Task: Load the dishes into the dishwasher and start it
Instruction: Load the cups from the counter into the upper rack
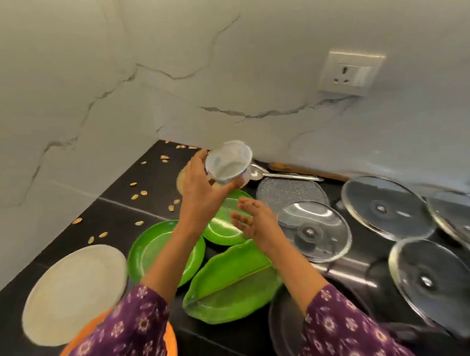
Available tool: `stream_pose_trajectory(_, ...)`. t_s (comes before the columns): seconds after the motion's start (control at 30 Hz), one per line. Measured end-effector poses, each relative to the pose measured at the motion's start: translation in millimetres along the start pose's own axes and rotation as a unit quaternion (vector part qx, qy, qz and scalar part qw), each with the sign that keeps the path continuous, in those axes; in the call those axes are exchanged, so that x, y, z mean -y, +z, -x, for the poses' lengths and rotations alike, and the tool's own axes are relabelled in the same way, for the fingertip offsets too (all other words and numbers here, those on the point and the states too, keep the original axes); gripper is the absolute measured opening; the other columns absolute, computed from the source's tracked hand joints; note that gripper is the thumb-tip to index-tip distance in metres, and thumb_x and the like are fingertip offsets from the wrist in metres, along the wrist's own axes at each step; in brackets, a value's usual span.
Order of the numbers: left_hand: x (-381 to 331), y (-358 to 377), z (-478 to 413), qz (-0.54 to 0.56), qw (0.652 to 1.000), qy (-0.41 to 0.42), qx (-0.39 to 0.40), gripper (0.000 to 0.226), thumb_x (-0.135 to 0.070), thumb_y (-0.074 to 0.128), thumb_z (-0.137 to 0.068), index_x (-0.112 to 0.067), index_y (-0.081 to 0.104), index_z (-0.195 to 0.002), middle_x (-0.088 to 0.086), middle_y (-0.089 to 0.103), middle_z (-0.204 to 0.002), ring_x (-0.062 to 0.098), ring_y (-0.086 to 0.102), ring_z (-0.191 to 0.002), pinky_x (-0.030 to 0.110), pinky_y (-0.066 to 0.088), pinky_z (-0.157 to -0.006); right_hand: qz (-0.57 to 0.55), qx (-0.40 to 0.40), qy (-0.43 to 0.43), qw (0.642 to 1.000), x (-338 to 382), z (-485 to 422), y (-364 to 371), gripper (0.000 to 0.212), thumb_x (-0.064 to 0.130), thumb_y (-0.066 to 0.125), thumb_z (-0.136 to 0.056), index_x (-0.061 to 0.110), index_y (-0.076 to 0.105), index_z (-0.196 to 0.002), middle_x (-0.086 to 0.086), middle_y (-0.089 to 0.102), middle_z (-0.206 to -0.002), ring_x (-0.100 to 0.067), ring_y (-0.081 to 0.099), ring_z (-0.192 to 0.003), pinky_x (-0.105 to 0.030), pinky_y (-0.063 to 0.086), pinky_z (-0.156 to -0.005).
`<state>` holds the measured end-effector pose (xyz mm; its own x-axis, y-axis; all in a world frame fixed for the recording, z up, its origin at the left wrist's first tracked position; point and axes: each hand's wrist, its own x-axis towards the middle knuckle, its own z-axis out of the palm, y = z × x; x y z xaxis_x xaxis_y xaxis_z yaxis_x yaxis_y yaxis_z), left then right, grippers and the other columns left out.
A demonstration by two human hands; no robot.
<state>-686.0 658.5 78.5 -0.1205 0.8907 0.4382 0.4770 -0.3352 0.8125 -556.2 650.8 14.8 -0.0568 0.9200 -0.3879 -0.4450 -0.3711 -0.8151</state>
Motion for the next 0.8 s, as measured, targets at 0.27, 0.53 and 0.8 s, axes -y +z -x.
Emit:
stream_pose_trajectory(0.27,-96,130,135,0.066,0.987,0.023,0.144,0.090,-0.041,0.085,-0.064,-0.016,0.039,-0.137,-0.008,0.045,-0.125,0.015,0.051,-0.117,0.021,0.044,-0.098,-0.162,-0.034,0.040,0.985,35,138,-170,0.076,0.071,0.026,-0.088,0.010,0.058,-0.121,-0.017,0.059,-0.118,-0.029,0.063,-0.097,-0.042,0.053,-0.089)
stream_pose_trajectory(0.53,-203,226,264,0.130,0.925,0.079,0.348,0.101,-0.069,0.068,-0.058,-0.021,0.034,-0.140,-0.012,0.040,-0.135,-0.016,0.039,-0.115,-0.002,0.033,-0.088,-0.219,-0.046,-0.034,0.974,29,289,-329,0.094,0.084,0.018,-0.078,0.017,0.053,-0.133,-0.020,0.057,-0.128,-0.027,0.060,-0.107,-0.036,0.052,-0.086)
stream_pose_trajectory(0.8,-280,298,411,0.144,0.854,0.098,0.490,0.099,-0.049,0.080,-0.064,-0.026,0.027,-0.144,-0.013,0.039,-0.138,-0.005,0.038,-0.121,0.000,0.032,-0.092,-0.317,-0.040,-0.141,0.937,-9,428,-450,0.076,0.070,0.042,-0.085,0.017,0.047,-0.139,-0.012,0.050,-0.135,-0.024,0.052,-0.114,-0.035,0.050,-0.084)
